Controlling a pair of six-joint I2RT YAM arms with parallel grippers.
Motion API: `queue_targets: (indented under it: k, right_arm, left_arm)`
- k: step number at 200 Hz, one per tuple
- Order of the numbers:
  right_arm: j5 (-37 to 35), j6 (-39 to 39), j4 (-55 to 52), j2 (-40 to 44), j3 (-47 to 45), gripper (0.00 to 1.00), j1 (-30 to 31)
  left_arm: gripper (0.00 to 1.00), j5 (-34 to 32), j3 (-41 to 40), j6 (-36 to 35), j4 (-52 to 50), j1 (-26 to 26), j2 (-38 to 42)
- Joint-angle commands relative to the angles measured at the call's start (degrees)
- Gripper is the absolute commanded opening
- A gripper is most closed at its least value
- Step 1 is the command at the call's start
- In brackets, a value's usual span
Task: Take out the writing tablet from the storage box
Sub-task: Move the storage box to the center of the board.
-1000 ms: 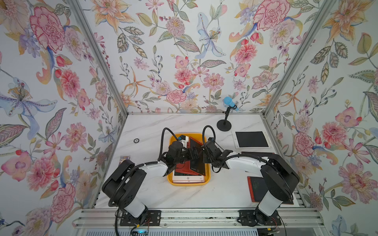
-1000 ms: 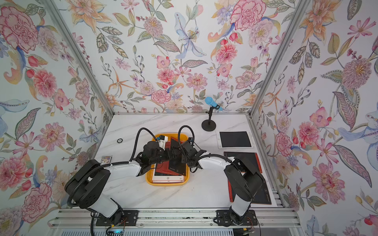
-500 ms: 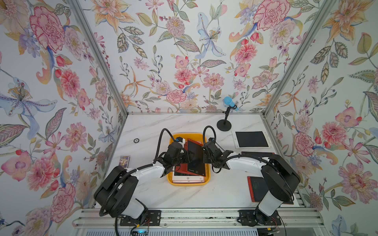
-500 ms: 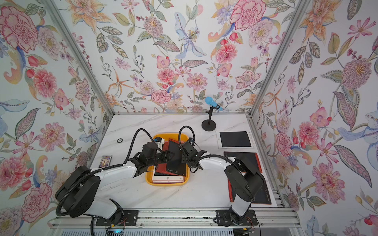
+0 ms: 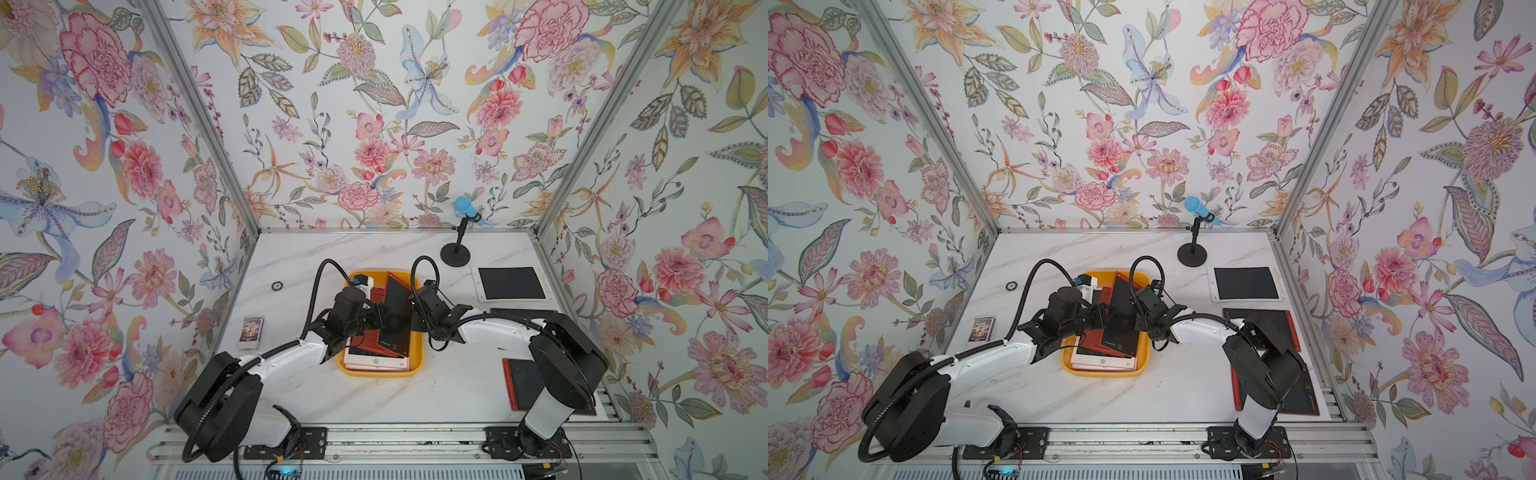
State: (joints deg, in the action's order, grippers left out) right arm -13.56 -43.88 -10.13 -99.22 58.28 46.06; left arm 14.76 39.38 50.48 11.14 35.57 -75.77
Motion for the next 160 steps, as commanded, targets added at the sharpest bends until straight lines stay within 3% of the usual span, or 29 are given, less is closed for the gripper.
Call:
queue_targets:
  k: [1,42,75,117,160]
  right_arm:
    - [1.8,-3.4,-4.5,-4.3,2.4,0.07,-0.3]
    - [2.2,-2.5,-5.4,-12.1,13.6,0.07,-1.1]
    - [3.2,-0.4,-6.6,-21.6,26.9,0.07,-1.3]
    - [3.4,0.9,-7.5,-32.3,40.6,0.09,-1.7]
    - [4.8,-0.5,-7.5,-40.2,51.4,0.1,-2.4]
  left_arm:
    - [0.0,-5.6,1.2,-4.5,-7.7,-1.7,8.3]
    - [0.0,-13.9,3.9,-9.1,-22.8,-6.7,25.3]
    - [0.0,-15.7,3.7,-9.2,-30.2,-10.1,35.4]
    - [0.0,-17.6,3.1,-8.6,-34.2,-10.4,40.9]
    - [0.0,-18.0,2.2,-8.5,-34.6,-10.5,41.6]
